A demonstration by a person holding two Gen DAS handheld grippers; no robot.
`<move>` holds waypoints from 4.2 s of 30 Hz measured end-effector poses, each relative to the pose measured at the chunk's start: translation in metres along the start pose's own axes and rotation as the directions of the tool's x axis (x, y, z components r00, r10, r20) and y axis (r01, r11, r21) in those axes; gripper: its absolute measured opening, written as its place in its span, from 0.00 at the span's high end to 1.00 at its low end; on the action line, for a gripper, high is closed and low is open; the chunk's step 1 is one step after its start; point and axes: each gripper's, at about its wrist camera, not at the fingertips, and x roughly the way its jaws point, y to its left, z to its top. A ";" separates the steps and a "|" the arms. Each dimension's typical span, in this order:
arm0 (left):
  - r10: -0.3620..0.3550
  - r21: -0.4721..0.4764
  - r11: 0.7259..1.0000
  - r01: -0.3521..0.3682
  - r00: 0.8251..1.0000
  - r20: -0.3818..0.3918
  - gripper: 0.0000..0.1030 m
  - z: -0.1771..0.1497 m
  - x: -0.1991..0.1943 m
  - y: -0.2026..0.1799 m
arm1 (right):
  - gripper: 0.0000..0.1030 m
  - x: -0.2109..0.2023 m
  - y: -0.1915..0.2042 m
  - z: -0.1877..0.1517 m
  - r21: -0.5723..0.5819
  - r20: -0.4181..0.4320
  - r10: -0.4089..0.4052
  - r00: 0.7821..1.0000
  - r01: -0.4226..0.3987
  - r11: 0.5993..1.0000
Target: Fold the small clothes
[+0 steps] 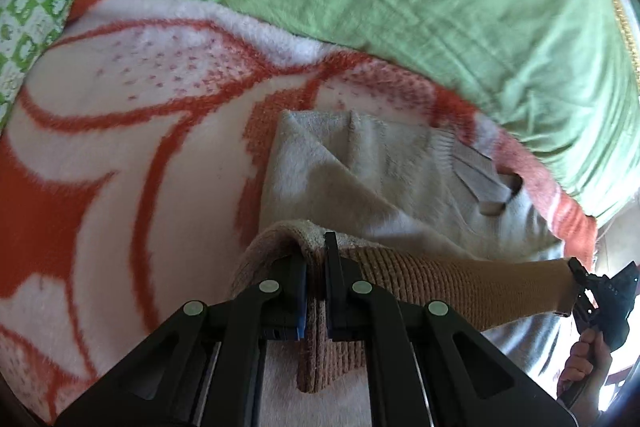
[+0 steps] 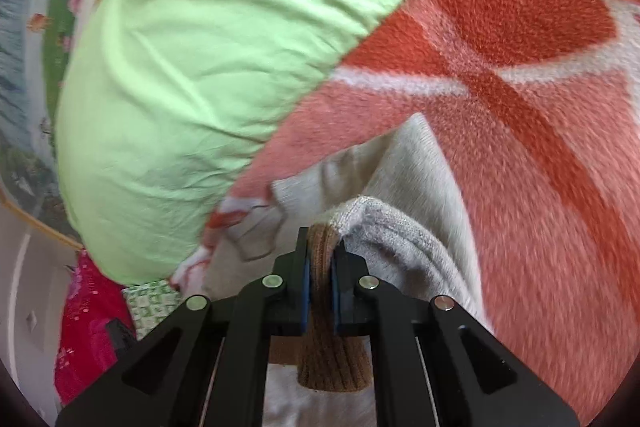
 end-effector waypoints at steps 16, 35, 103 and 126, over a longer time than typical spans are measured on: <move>-0.039 0.007 0.999 0.038 0.998 0.057 0.86 0.011 0.002 0.000 | 0.55 -0.007 -0.017 0.021 0.052 0.061 -0.008 0.998 0.005 0.999; -0.022 0.454 0.890 0.025 1.000 -0.011 0.40 -0.088 -0.001 -0.119 | 0.54 0.027 0.073 -0.105 -0.599 -0.260 -0.128 0.957 -0.056 0.798; 0.176 -0.027 0.983 -0.182 0.973 -0.147 0.33 -0.152 -0.062 0.058 | 0.54 -0.091 -0.006 -0.088 -0.274 0.075 -0.319 0.945 0.327 0.905; -0.029 -0.347 0.938 -0.009 0.994 -0.106 0.81 -0.152 -0.037 0.079 | 0.49 -0.067 0.043 -0.148 -0.363 -0.057 -0.220 0.974 0.185 0.913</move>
